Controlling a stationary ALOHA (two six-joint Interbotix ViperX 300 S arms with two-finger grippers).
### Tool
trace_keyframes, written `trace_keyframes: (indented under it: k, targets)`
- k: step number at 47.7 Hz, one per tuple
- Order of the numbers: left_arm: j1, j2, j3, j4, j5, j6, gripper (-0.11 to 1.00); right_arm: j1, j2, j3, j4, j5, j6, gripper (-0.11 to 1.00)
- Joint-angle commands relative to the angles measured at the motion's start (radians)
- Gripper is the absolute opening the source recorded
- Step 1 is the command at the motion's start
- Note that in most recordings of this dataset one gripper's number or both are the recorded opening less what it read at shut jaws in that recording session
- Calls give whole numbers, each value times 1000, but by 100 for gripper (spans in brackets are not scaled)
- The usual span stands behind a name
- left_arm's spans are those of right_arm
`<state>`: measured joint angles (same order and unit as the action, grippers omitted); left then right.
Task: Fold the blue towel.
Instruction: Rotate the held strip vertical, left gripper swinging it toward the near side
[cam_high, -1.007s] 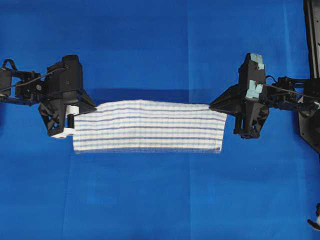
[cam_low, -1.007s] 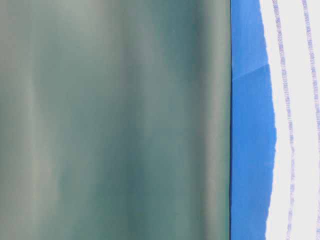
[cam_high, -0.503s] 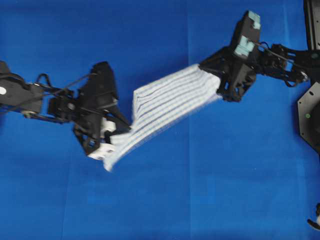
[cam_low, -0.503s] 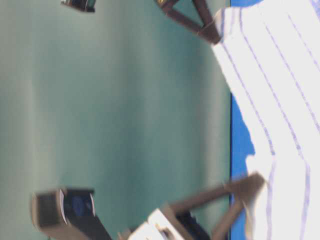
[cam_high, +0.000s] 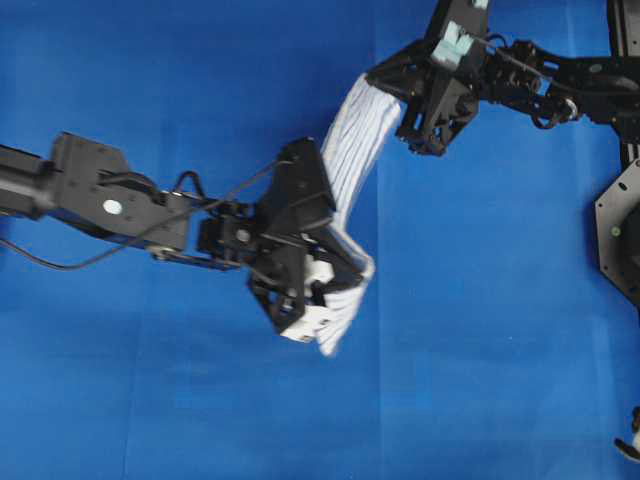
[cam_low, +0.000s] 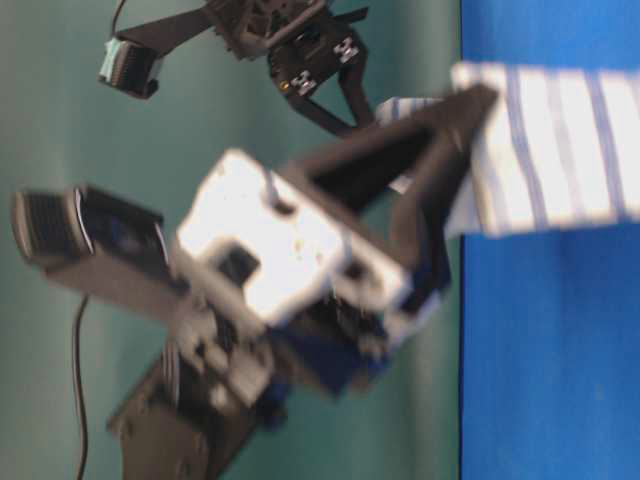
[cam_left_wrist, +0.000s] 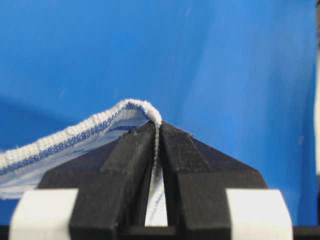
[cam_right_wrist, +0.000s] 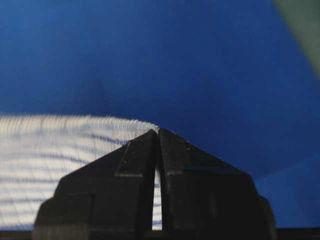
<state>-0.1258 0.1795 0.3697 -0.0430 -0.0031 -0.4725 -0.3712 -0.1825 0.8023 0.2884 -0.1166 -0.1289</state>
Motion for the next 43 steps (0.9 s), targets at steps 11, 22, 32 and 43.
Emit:
trace_keyframes:
  k: [11,22,32,43]
  targets:
    - [6,54,-137,3,-61,6,4,-44,-32,-37,-2,-2,-29,4]
    - [9,69,-126,0,-103,3,4,-54,-29,-41,-2,5,-31,4]
    - [3,41,-28,-25,-173,-29,4,-54,40,-92,-2,57,-32,4]
    - [-34,-2,95,-37,-270,-117,4,-54,176,-209,-26,92,-34,4]
